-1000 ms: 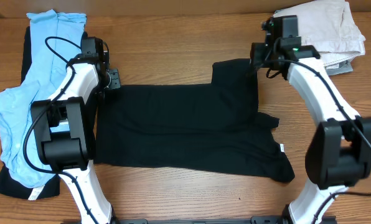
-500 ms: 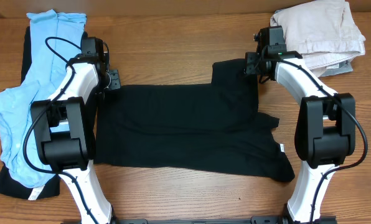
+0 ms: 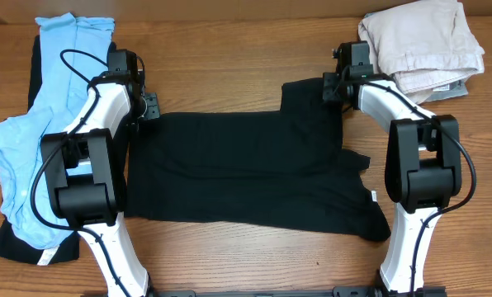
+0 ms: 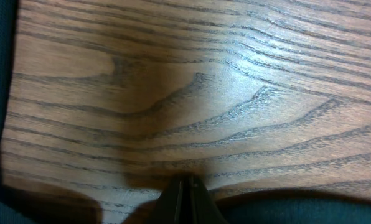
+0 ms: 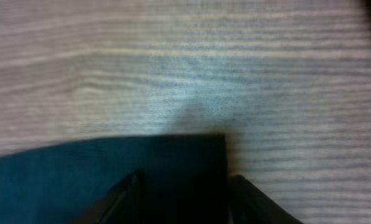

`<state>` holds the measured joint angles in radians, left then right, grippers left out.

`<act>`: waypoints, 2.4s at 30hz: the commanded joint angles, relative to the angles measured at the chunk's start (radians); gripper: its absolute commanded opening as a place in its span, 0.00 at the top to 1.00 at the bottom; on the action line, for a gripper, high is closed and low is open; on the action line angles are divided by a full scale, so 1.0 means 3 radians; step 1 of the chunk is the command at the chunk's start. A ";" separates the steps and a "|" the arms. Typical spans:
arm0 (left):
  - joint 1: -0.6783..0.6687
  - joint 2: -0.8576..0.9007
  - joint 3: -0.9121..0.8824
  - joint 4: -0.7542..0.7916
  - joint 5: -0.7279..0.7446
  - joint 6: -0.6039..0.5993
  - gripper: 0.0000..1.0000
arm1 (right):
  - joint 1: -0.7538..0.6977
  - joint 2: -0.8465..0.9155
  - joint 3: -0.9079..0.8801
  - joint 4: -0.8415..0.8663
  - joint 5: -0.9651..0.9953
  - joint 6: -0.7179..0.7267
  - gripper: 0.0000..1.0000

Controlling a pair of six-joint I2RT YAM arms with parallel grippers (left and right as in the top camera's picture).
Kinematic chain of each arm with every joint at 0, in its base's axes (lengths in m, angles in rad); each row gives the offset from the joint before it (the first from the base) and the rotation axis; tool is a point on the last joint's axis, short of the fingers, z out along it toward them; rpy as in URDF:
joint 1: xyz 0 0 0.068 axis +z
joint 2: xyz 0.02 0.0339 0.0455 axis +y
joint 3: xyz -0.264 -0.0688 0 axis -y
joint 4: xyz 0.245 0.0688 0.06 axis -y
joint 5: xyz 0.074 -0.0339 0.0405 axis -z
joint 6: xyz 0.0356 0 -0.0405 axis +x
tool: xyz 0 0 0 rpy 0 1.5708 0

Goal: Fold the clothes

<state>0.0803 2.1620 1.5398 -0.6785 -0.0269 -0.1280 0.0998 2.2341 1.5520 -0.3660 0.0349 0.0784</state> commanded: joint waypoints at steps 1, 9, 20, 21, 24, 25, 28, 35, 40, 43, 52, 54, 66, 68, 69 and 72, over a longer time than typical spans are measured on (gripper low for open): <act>-0.0006 0.0151 -0.0061 -0.0083 0.0003 -0.0023 0.96 | 0.0004 0.0042 0.0066 0.0055 0.0033 0.0028 0.53; -0.0005 0.0150 -0.0060 -0.0187 -0.0027 -0.0020 0.96 | -0.0003 0.0039 0.0067 0.0018 0.0141 0.0100 0.86; 0.0000 0.0149 0.0399 -0.0778 -0.0088 -0.0022 0.96 | -0.0003 -0.0506 0.0092 -0.0327 -0.0004 0.0214 0.96; 0.0000 0.0149 0.0476 -0.0861 -0.0109 -0.0022 0.96 | -0.0003 -0.0590 0.0092 -0.0370 -0.0022 0.0214 0.96; 0.0000 0.0149 0.0718 -0.1116 -0.0121 -0.0020 0.96 | -0.0003 -0.0823 0.0092 -0.0534 -0.0034 0.0212 0.96; 0.0000 0.0149 0.0802 -0.1199 -0.0121 -0.0020 0.96 | -0.0003 -0.0890 0.0092 -0.0601 -0.0036 0.0212 0.96; 0.0000 0.0149 0.1021 -0.1399 -0.0123 0.0051 0.96 | -0.0003 -0.1082 0.0092 -0.0907 -0.0060 0.0215 0.96; 0.0000 0.0149 0.1333 -0.1907 -0.0192 0.0230 0.96 | -0.0004 -0.1406 0.0092 -0.1940 -0.0211 0.0354 0.96; 0.0000 0.0149 0.1352 -0.2229 -0.0270 0.0229 0.96 | -0.0019 -0.1579 0.0092 -0.2514 -0.0249 0.0441 0.96; 0.0000 0.0149 0.1352 -0.2360 -0.0271 0.0230 0.96 | -0.0019 -0.1729 0.0090 -0.2724 -0.0248 0.0440 0.96; 0.0000 0.0145 0.1352 -0.2679 -0.0399 0.0146 0.96 | -0.0122 -0.2066 0.0058 -0.3352 -0.0249 0.0440 0.96; 0.0000 0.0121 0.1352 -0.2721 -0.0473 0.0090 0.96 | -0.0145 -0.2102 0.0039 -0.3457 -0.0248 0.0440 0.96; -0.0014 -0.0188 0.1347 -0.3037 -0.0465 -0.0038 0.96 | -0.0150 -0.2448 -0.0523 -0.3613 -0.0376 0.0468 0.96; -0.0038 -0.0188 0.1301 -0.3114 -0.0462 -0.0037 0.96 | -0.0150 -0.2491 -0.0636 -0.3611 -0.0385 0.0482 0.96; -0.0052 -0.0188 0.1273 -0.3137 -0.0460 -0.0037 0.96 | -0.0150 -0.2505 -0.0684 -0.3607 -0.0384 0.0496 0.96; -0.0099 -0.0188 0.1134 -0.3143 -0.0460 -0.0038 0.96 | -0.0151 -0.2510 -0.0781 -0.3595 -0.0385 0.0518 0.96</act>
<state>0.0711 2.1330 1.9186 -1.6173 -0.1486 -0.1215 0.0589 1.5051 1.3426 -1.4513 -0.0742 0.2173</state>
